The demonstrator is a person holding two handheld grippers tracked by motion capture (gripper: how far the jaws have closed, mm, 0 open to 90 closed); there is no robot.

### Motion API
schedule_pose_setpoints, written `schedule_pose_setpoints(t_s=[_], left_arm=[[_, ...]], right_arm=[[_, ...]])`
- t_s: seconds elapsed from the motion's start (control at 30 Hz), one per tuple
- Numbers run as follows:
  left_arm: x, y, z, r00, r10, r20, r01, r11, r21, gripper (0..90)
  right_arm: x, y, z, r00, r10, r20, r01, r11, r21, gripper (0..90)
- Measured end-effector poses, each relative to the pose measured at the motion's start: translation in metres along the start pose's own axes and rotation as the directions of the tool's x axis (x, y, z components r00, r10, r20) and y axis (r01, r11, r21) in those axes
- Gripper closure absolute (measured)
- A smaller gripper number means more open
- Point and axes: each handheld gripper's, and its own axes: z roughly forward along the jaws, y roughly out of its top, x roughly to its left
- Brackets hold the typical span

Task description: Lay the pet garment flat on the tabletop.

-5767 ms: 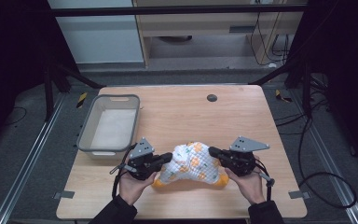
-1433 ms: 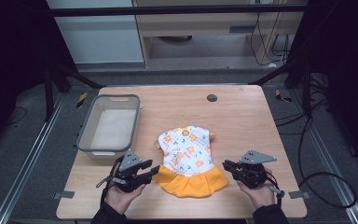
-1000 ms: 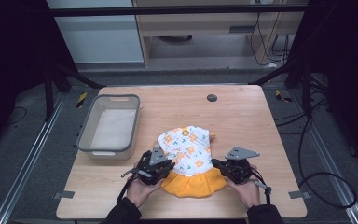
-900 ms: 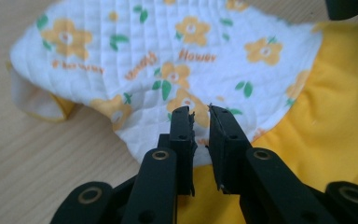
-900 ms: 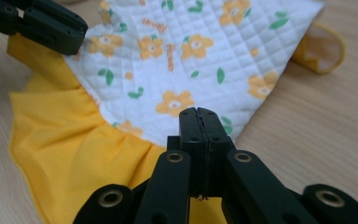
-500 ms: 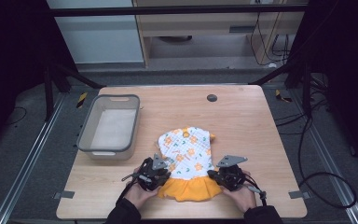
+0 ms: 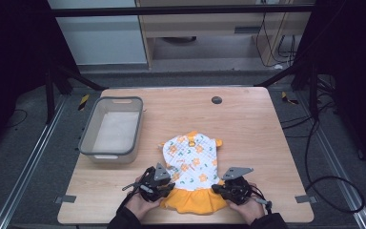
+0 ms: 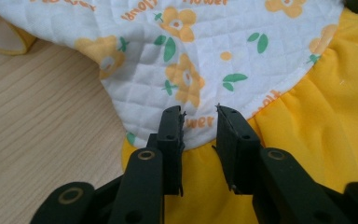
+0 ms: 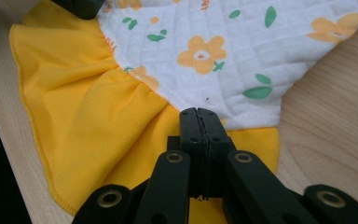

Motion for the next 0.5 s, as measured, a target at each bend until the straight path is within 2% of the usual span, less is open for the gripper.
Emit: schedule_pose_setpoints(t_s=[0.13,0.23,0.27,0.4,0.5], left_arm=[[0.000,0.000,-0.009,1.0000,-0.002,0.004,0.002,0.9999,-0.016,66.2],[0.006,0.004,-0.024,0.9999,-0.016,-0.003,0.016,0.9968,-0.078,64.1],[0.009,0.006,-0.029,0.9996,-0.024,-0.014,0.022,0.9947,-0.100,63.3],[0.033,0.020,-0.042,0.9954,-0.077,-0.058,0.066,0.9834,-0.169,60.8],[0.052,0.034,-0.042,0.9876,-0.116,-0.105,0.094,0.9764,-0.195,59.8]], right_arm=[[0.002,0.001,-0.002,1.0000,-0.004,0.006,0.004,1.000,-0.014,86.2],[-0.001,0.005,-0.010,0.9996,-0.010,0.025,0.011,0.998,-0.066,86.3],[-0.003,0.007,-0.013,0.9991,-0.014,0.040,0.017,0.996,-0.090,86.4],[-0.021,0.020,-0.026,0.9931,0.017,0.116,0.003,0.984,-0.176,86.1],[-0.036,0.029,-0.031,0.9843,0.052,0.168,-0.015,0.976,-0.215,84.8]])
